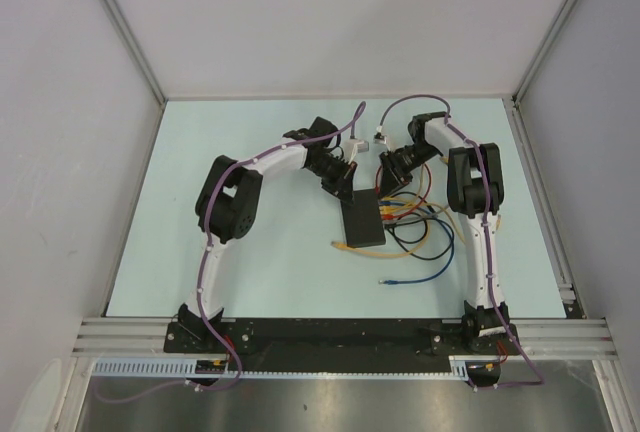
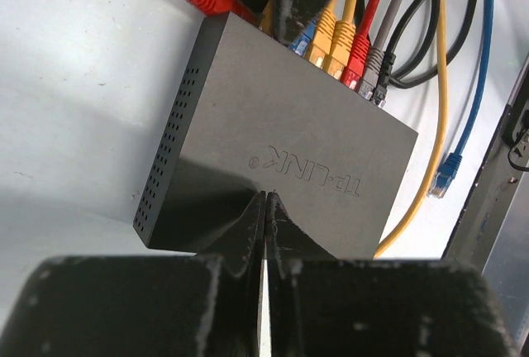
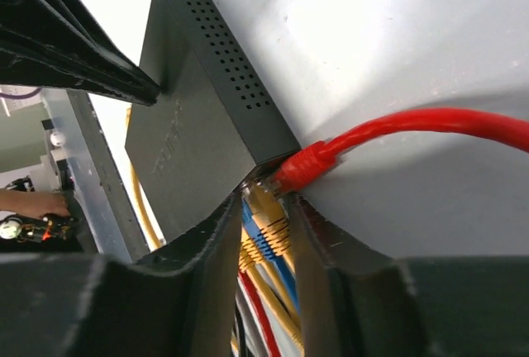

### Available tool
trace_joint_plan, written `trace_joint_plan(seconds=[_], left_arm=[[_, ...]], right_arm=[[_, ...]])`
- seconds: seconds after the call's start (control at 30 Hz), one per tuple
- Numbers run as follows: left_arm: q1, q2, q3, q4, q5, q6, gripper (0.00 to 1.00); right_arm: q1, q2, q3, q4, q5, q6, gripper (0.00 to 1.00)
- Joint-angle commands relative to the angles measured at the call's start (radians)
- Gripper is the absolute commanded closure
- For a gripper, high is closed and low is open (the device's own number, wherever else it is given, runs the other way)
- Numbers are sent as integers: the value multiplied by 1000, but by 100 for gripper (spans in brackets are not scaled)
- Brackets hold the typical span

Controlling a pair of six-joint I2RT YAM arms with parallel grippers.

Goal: Pull the plug from the switch port

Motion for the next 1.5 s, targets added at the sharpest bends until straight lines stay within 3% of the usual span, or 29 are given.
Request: trace_joint_plan(seconds=[0.0,0.13,0.27,0.6,0.83,0.93,1.03,1.2,1.3,1.47], left_arm=[[-11,38,-17,-21,-149,43,98],[-11,38,-17,-19,-150,43,98],[-13,38,-17,-21,-150,44,98],[-13,32,-20,-21,-153,47,98],[-16,35,-21,-22,-150,47,98],[-14,35,-20,-21,-152,49,99],[-14,32,-23,-21,-155,52,99],[-17,29,-23,-22,-157,53,99],[-17,31,-21,-22,-157,55,99],[-16,34,-20,-22,-154,52,99]], right_arm=[[50,50,-11,0,98,-26,55],[54,52,-13,6,101,-23,53],[59,52,-16,9,102,-20,59],[62,58,-20,34,128,1,83],[62,38,-37,34,185,-31,84],[62,39,-25,19,174,-37,75],[62,58,-2,-18,147,-49,75],[64,73,12,-15,150,-37,80],[71,66,7,-3,179,-28,90],[76,35,9,5,265,-40,95]])
